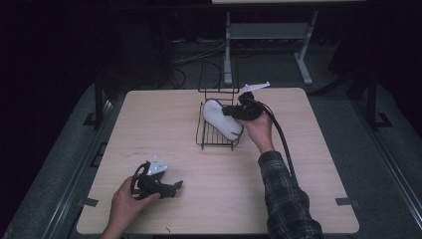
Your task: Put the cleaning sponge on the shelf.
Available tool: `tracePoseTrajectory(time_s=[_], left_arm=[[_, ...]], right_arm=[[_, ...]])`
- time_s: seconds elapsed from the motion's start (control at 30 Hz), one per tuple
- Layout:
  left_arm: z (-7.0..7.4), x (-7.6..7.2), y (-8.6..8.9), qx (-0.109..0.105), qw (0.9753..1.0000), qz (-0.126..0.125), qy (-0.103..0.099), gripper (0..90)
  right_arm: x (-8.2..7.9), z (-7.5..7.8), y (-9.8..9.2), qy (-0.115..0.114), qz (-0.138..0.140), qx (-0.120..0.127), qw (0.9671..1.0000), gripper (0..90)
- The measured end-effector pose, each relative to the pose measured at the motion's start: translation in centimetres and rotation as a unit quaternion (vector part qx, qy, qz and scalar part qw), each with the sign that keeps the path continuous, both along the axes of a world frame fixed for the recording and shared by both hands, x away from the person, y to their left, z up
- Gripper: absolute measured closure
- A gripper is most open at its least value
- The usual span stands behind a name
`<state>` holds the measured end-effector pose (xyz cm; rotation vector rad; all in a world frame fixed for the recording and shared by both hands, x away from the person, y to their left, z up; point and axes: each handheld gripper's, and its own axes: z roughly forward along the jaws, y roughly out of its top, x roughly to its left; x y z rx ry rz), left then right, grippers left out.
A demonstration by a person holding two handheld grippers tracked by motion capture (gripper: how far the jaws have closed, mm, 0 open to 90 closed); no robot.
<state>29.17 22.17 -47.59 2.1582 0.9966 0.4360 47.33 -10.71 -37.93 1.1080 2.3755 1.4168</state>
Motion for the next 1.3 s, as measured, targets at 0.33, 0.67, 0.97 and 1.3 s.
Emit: tracePoseTrajectory(time_s=[0.33,0.67,0.97,1.3], left_arm=[[0.0,0.0,0.0,0.001,1.0000,0.000,-0.001,12.4],[0.0,0.0,0.0,0.000,1.0000,0.000,-0.001,12.3],[0.0,0.0,-0.1,-0.001,1.0000,0.000,0.000,12.3],[0.0,0.0,-0.1,-0.001,1.0000,0.001,0.000,12.3]], right_arm=[[0.7,-0.9,0.7,0.010,-0.005,-0.013,0.9999,81.3],[1.4,-1.6,0.4,0.004,-0.019,-0.021,0.9996,78.6],[1.9,-2.3,0.0,0.011,-0.038,-0.028,0.9988,75.8],[2.1,-2.8,-0.2,0.016,-0.049,-0.043,0.9978,70.9]])
